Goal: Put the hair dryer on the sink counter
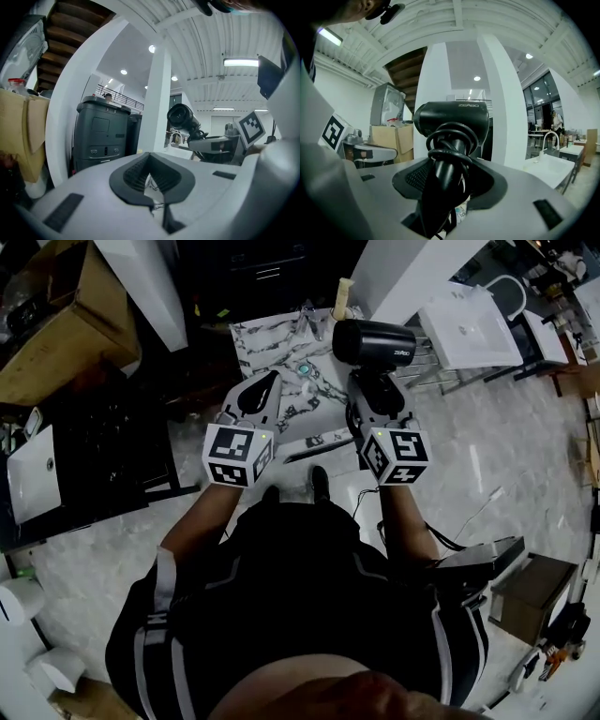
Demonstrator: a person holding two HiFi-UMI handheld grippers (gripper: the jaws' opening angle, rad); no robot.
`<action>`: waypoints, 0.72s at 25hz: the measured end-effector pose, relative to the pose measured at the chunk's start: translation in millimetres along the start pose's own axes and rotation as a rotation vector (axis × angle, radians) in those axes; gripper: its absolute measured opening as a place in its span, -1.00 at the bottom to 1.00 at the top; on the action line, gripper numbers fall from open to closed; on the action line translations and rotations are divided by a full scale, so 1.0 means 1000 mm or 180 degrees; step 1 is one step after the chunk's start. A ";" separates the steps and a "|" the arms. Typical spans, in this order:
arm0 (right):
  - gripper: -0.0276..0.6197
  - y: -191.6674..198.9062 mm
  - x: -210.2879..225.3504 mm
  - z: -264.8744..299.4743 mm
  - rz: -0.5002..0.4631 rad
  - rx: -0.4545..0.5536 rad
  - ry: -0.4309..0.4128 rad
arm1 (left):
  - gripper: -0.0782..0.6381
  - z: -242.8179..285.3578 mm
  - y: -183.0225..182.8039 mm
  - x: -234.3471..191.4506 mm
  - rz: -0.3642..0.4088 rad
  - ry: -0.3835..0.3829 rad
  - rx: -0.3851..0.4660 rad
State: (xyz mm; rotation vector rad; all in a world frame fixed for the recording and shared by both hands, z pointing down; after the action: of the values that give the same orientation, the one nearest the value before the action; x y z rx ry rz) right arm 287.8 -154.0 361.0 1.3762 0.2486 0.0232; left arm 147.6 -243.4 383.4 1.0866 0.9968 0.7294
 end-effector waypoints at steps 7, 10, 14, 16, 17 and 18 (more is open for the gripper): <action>-0.20 0.033 0.020 0.024 0.0067 -0.0185 -0.0452 | -0.78 0.015 0.015 0.014 -0.0009 -0.0322 -0.0073; -0.20 0.046 0.024 0.040 0.0073 -0.0327 -0.0769 | -0.78 0.025 0.019 0.017 -0.0001 -0.0477 -0.0092; -0.20 0.071 0.022 0.057 -0.0034 -0.0499 -0.1129 | -0.78 0.032 0.031 0.015 -0.0076 -0.0710 -0.0107; -0.20 0.084 0.021 0.064 -0.0118 -0.0571 -0.1295 | -0.78 0.034 0.038 0.013 -0.0116 -0.0842 -0.0134; -0.20 0.090 0.020 0.069 -0.0180 -0.0599 -0.1361 | -0.78 0.035 0.041 0.011 -0.0119 -0.0912 -0.0158; -0.20 0.096 0.020 0.073 -0.0247 -0.0623 -0.1424 | -0.78 0.037 0.045 0.010 -0.0114 -0.0979 -0.0181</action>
State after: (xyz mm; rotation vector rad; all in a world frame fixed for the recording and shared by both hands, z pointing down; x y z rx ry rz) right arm 333.8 -202.4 463.2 1.1417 -0.0748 -0.3145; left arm 185.1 -234.5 428.2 1.0902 0.7268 0.5382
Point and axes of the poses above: the fingertips, and each gripper's own axes: z forward along the fingers, x to its right, y out of its underside, the point moved 2 cm from there along -z, backward along the fingers, and after that the axes turned 9 degrees about -z, right-handed, at the moved point
